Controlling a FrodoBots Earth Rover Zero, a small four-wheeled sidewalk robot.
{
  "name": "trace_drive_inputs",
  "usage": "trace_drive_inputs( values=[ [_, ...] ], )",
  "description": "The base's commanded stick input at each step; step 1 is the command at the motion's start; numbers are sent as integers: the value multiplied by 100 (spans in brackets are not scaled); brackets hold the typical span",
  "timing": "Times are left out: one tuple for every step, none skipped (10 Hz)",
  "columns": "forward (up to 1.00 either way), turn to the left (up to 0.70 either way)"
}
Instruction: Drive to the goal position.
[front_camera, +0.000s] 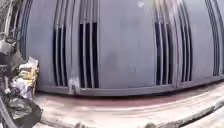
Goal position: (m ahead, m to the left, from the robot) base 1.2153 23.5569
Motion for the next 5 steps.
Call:
trace_drive_inputs(
  values=[
    [0,0],
    [0,0],
    [0,0],
    [0,0],
    [0,0]
  ],
)
